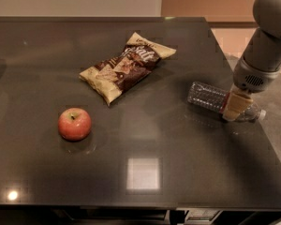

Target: Move water bottle near apple

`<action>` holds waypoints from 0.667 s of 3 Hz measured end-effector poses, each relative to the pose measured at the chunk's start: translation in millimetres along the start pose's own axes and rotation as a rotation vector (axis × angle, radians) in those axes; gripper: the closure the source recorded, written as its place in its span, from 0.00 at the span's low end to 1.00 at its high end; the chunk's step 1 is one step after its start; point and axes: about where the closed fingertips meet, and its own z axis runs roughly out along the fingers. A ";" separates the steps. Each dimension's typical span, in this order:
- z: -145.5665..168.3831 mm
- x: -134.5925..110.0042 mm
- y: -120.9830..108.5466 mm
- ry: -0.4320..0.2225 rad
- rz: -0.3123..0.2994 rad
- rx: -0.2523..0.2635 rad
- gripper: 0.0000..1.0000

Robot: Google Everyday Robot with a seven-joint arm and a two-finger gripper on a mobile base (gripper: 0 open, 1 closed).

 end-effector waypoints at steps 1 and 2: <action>-3.0 -6.8 3.6 -0.008 -0.010 -0.009 0.65; -11.9 -30.2 14.2 -0.008 -0.072 -0.023 0.88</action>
Offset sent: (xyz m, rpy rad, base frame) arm -0.0014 0.0679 0.0274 0.0076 0.0392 0.1631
